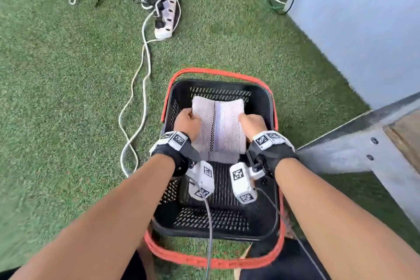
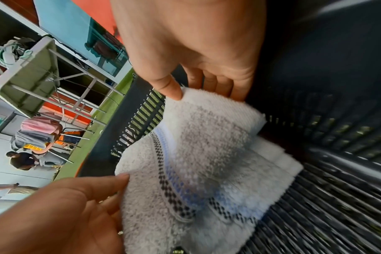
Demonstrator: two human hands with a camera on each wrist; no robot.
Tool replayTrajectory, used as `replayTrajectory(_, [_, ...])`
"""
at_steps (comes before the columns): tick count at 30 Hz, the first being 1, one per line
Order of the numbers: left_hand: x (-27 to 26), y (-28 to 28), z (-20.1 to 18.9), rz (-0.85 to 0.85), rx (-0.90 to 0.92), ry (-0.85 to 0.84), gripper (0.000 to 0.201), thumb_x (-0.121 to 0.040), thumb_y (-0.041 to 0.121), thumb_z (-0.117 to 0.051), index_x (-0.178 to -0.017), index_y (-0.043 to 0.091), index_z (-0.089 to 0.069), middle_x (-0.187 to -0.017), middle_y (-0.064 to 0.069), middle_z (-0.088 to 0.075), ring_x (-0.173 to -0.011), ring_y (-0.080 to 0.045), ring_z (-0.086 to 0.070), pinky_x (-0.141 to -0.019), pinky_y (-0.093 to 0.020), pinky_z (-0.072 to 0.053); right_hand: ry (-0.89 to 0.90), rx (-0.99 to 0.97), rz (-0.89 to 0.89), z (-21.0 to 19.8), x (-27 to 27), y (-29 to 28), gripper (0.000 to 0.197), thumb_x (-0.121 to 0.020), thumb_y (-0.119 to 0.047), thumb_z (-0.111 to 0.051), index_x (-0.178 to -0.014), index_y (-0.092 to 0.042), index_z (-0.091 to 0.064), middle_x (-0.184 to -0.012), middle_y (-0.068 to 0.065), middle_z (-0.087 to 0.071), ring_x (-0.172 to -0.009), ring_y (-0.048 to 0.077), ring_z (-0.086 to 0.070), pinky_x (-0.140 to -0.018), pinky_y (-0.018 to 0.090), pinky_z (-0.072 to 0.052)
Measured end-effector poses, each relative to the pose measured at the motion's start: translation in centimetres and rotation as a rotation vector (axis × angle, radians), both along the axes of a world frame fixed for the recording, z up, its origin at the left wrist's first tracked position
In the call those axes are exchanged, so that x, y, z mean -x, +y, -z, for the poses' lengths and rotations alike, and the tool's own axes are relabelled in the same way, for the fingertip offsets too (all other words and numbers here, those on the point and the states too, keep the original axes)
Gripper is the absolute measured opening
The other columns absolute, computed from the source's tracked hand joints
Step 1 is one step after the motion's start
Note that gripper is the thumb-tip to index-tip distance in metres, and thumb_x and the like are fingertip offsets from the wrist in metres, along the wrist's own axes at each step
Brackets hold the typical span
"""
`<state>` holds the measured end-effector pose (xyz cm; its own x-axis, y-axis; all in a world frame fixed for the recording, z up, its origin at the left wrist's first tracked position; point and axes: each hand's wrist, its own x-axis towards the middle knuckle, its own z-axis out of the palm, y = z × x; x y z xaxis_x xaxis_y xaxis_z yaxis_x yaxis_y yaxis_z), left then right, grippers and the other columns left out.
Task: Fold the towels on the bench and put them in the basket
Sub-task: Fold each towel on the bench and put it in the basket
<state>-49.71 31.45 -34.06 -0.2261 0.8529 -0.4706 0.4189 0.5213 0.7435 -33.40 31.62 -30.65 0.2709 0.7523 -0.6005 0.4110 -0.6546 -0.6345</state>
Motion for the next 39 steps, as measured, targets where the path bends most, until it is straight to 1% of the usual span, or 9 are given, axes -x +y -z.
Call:
replayTrajectory(4, [0.2, 0.8, 1.7, -0.028, 0.004, -0.002, 0.027, -0.089, 0.004, -0.043, -0.109, 0.001, -0.060, -0.089, -0.013, -0.061, -0.076, -0.031, -0.059, -0.062, -0.026, -0.042, -0.007, -0.019, -0.032, 1.6, 0.3, 1.0, 0.027, -0.088, -0.017, -0.048, -0.062, -0.009, -0.044, -0.060, 0.005, -0.040, -0.053, 0.018, -0.034, -0.050, 0.033, -0.024])
replayTrajectory(8, [0.3, 0.7, 2.9, -0.018, 0.030, 0.003, 0.037, -0.093, 0.007, -0.044, -0.130, 0.004, -0.046, -0.110, -0.011, -0.060, -0.062, -0.013, -0.051, -0.043, -0.017, -0.038, -0.013, -0.030, -0.014, 3.0, 0.5, 0.8, 0.032, -0.089, -0.017, -0.047, -0.058, -0.015, -0.040, -0.058, 0.001, -0.039, -0.053, 0.015, -0.035, -0.048, 0.031, -0.023])
replayTrajectory(15, [-0.1, 0.0, 3.4, -0.077, 0.011, -0.035, 0.038, -0.095, 0.008, -0.045, -0.133, 0.004, -0.043, -0.119, -0.012, -0.058, -0.102, -0.028, -0.059, -0.076, -0.026, -0.046, -0.080, -0.085, 0.027, 4.3, 0.7, 0.3, 0.026, -0.089, -0.017, -0.045, -0.064, -0.016, -0.044, -0.064, 0.002, -0.045, -0.061, 0.022, -0.042, -0.049, 0.030, -0.025])
replayTrajectory(17, [-0.2, -0.1, 3.5, -0.064, -0.017, -0.016, 0.047, -0.095, 0.007, -0.044, -0.140, 0.006, -0.034, -0.126, -0.008, -0.052, -0.109, -0.024, -0.054, -0.085, -0.021, -0.043, -0.139, -0.121, 0.041, 4.3, 1.2, 0.1, 0.014, -0.090, -0.016, -0.046, -0.095, -0.009, -0.057, -0.095, 0.012, -0.058, -0.085, 0.028, -0.053, -0.066, 0.031, -0.039])
replayTrajectory(20, [-0.4, -0.4, 4.1, -0.011, -0.157, 0.040, 0.055, -0.093, 0.004, -0.044, -0.145, 0.006, -0.026, -0.147, -0.013, -0.035, -0.135, -0.023, -0.034, -0.110, -0.026, -0.025, -0.426, -0.290, -0.122, 4.1, 2.2, -0.6, 0.045, -0.089, -0.016, -0.048, -0.132, -0.010, -0.041, -0.132, 0.013, -0.040, -0.121, 0.029, -0.041, -0.098, 0.038, -0.036])
replayTrajectory(25, [-0.9, -1.0, 6.7, 0.169, -0.366, 0.242, 0.053, -0.095, 0.017, -0.038, -0.146, 0.008, -0.028, -0.153, -0.015, -0.022, -0.142, -0.030, -0.018, -0.113, -0.025, -0.008, -0.747, -0.491, -0.532, 6.3, 3.9, -2.3, 0.054, -0.089, -0.025, -0.042, -0.140, -0.010, -0.034, -0.152, 0.010, -0.026, -0.142, 0.024, -0.017, -0.112, 0.042, -0.022])
replayTrajectory(28, [-1.3, -1.5, 8.7, 0.264, -0.468, 0.390, 0.054, -0.096, 0.027, -0.027, -0.144, 0.004, -0.030, -0.153, -0.017, -0.020, -0.143, -0.034, -0.014, -0.116, -0.034, -0.009, -0.767, -0.419, -0.518, 9.1, 3.6, -2.5, 0.061, -0.093, -0.032, -0.034, -0.147, -0.008, -0.020, -0.157, 0.009, -0.010, -0.146, 0.021, -0.003, -0.116, 0.045, -0.012])
replayTrajectory(31, [-1.6, -1.9, 9.9, 0.339, -0.463, 0.526, 0.055, -0.097, 0.032, -0.023, -0.148, 0.012, -0.021, -0.157, -0.004, -0.010, -0.145, -0.023, -0.005, -0.114, -0.036, -0.014, -0.778, -0.451, -0.471, 11.1, 3.5, -2.7, 0.063, -0.094, -0.035, -0.031, -0.148, -0.006, -0.014, -0.158, 0.010, -0.007, -0.146, 0.023, -0.001, -0.116, 0.048, -0.012])
replayTrajectory(39, [-1.9, -1.2, 11.0, 0.341, -0.392, 0.577, 0.056, -0.097, 0.034, -0.019, -0.150, 0.015, -0.018, -0.158, -0.001, -0.010, -0.145, -0.023, -0.010, -0.113, -0.037, -0.019, -0.756, -0.502, -0.448, 12.9, 3.5, -2.5, 0.062, -0.096, -0.033, -0.031, -0.148, -0.005, -0.015, -0.157, 0.014, -0.006, -0.146, 0.025, 0.000, -0.116, 0.044, -0.016])
